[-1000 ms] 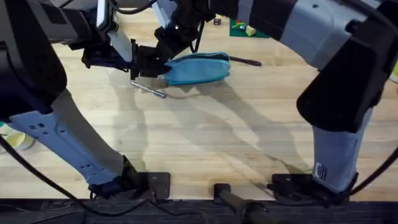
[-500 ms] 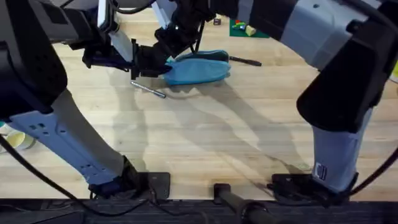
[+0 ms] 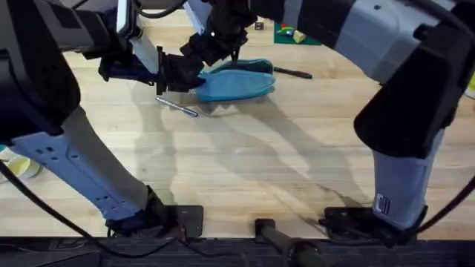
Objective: Unzip the bag, pick up the pens from the table one at a time and place them inside, then zip the bag closed.
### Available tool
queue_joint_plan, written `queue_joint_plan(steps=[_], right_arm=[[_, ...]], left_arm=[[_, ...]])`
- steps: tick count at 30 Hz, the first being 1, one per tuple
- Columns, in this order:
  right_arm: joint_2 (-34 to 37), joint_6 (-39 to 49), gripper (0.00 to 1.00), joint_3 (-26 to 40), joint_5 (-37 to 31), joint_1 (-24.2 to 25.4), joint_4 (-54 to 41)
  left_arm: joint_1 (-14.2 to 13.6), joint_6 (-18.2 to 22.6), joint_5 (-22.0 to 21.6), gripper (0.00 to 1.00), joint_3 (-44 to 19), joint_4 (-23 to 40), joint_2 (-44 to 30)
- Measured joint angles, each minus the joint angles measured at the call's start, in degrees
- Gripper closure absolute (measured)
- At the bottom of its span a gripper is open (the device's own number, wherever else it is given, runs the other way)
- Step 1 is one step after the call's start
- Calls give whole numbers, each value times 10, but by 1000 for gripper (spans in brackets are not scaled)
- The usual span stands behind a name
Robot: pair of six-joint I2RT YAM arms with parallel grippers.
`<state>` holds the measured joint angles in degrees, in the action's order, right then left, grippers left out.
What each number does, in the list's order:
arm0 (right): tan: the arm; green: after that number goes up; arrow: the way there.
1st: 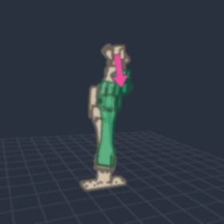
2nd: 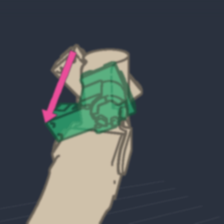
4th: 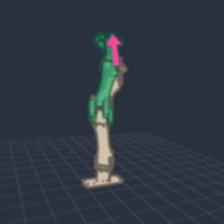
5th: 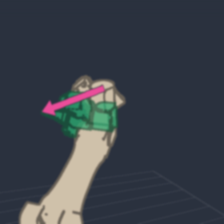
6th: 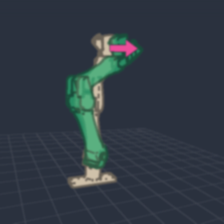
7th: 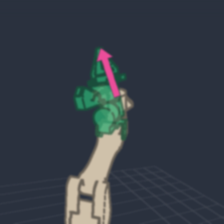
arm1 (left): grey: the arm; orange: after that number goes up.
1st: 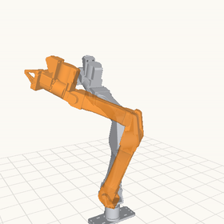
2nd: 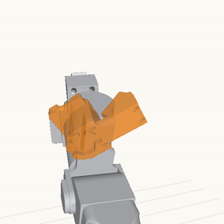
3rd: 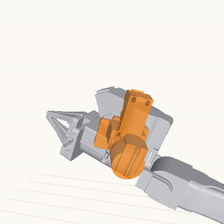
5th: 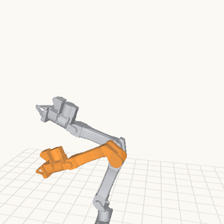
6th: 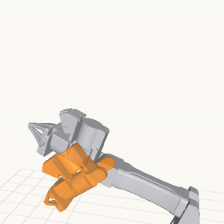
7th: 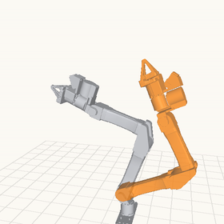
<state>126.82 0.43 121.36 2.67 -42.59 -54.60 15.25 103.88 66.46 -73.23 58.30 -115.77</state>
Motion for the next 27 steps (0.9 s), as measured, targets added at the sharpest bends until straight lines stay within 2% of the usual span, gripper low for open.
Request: queue_joint_plan(steps=[3, 4, 5, 9, 10, 17, 23, 27], right_arm=[[0, 0, 5, 0, -31, 0, -8], [0, 0, 5, 0, -41, 0, -8], [-1, 0, 5, 0, -50, 1, -9], [-19, 1, 4, 0, -84, 5, -12], [-26, 1, 5, 0, -89, 7, -12], [-70, 3, 5, 6, -107, 24, -25], [-72, 3, 3, 7, -110, 34, -43], [-72, 3, 3, 24, -111, 34, -66]], left_arm=[[0, 0, 0, 957, 0, 0, 0], [0, 1, 0, 885, 0, 0, 0], [0, 0, 0, 760, 0, -2, 0], [-5, 0, 0, 120, 0, -2, 0], [-7, -1, 0, 36, 0, -2, 0], [-8, -2, 0, 8, 0, -11, 0], [-8, -2, -4, 6, 0, -11, 0], [-8, -14, -23, 6, 0, -12, 22]])
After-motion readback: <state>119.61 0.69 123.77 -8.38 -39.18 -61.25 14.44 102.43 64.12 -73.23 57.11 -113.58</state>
